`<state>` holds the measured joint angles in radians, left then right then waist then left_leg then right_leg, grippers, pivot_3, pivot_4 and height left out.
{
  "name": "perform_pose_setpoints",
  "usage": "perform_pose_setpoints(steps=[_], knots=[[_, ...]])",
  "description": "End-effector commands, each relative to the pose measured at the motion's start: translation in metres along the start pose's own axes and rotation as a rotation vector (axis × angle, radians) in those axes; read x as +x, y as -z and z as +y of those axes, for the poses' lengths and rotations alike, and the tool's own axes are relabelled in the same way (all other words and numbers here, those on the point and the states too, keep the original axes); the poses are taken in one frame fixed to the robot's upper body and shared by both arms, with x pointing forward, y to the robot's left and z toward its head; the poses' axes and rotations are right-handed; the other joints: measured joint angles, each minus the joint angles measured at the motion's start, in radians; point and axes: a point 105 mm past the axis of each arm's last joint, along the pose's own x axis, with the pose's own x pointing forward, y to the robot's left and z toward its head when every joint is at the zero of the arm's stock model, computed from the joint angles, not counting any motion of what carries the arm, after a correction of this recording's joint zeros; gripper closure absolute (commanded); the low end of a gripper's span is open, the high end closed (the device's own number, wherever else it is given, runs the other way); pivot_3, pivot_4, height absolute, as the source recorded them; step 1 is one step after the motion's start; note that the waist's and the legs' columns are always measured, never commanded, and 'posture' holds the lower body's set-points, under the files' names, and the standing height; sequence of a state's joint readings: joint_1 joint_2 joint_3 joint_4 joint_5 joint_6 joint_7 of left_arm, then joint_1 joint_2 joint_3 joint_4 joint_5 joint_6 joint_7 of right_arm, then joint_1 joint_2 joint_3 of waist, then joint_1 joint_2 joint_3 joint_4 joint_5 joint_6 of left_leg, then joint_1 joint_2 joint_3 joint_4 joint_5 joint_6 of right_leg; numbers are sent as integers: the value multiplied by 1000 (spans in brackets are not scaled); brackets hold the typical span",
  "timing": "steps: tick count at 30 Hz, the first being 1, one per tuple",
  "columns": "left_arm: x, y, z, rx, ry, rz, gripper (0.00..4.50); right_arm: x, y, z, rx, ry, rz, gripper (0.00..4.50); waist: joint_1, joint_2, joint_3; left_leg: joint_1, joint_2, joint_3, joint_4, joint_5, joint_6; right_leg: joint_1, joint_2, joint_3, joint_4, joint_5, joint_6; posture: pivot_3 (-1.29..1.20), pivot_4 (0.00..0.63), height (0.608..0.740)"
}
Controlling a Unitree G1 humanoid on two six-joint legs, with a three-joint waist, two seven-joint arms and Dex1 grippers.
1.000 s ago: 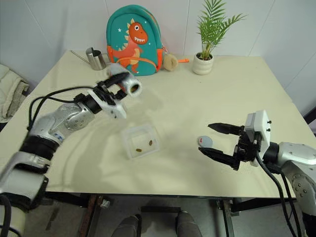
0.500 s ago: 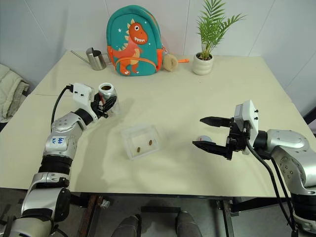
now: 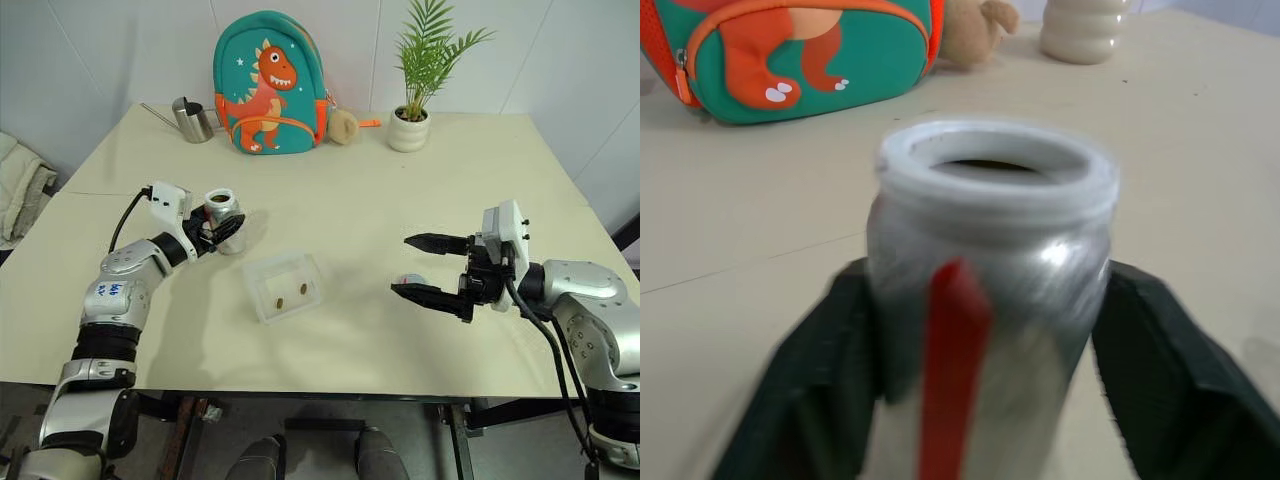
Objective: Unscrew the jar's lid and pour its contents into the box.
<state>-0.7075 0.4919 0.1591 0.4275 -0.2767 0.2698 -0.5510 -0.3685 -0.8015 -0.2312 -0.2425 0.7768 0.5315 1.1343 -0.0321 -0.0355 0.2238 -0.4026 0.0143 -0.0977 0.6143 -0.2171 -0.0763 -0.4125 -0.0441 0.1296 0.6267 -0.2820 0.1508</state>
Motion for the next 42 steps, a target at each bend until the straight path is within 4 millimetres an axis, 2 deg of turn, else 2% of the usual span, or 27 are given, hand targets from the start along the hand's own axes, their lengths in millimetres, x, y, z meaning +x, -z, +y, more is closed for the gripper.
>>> perform_pose_setpoints(steps=[1, 14, 19, 30, 35, 37, 40, 42], knots=[[-7, -14, 0, 13, 16, -41, 73, -4, -19, 1, -54, -4, -77, 0, 1, 0, 0, 0, 0, 0, 0, 0, 0, 0, 0, 0, 0, 0, 0, 0, 150, 740], [-24, -16, -9, 86, 101, 13, 33, -7, -16, -3, -58, 9, -49, 0, 1, 0, 0, 0, 0, 0, 0, 0, 0, 0, 0, 0, -1, 0, 0, 0, 150, 740], [-42, -18, -8, 142, 153, 58, 33, -11, -19, -4, -68, 6, -45, 0, -4, 0, 0, 0, 0, 0, 0, 0, 0, 0, 0, 0, -1, 0, -1, 0, 150, 740], [-60, -25, 11, 173, 174, 115, 33, -12, -20, -10, -83, 9, -27, 0, -8, 0, 0, 0, 1, 0, -1, 0, 0, 0, 0, 0, -3, -1, -2, 0, 150, 740], [-83, -22, 14, 177, 256, 164, 33, -17, -19, -10, -78, 14, -8, 0, -15, 0, 0, 0, 1, 1, -2, 0, 0, 0, 0, 0, -4, -1, -2, 0, 150, 740], [-99, -23, 14, 185, 323, 164, 33, -20, -20, -9, -77, 15, 5, 0, -19, 0, 0, 0, 1, 1, -3, 0, 0, 0, 0, 0, -5, -1, -2, 0, 150, 740], [-116, -27, 8, 210, 398, 156, 33, -33, -22, -11, -85, 27, 27, 0, -22, 1, 0, -1, 1, 1, -4, 0, 0, 0, 0, 0, -5, -4, -8, 0, 150, 740], [-132, -34, 12, 206, 443, 122, 33, -42, -27, -14, -111, 55, 42, 0, -22, 1, 0, -1, 1, 1, -4, 0, 0, -1, 0, 0, -5, -6, -10, 0, 150, 740]])
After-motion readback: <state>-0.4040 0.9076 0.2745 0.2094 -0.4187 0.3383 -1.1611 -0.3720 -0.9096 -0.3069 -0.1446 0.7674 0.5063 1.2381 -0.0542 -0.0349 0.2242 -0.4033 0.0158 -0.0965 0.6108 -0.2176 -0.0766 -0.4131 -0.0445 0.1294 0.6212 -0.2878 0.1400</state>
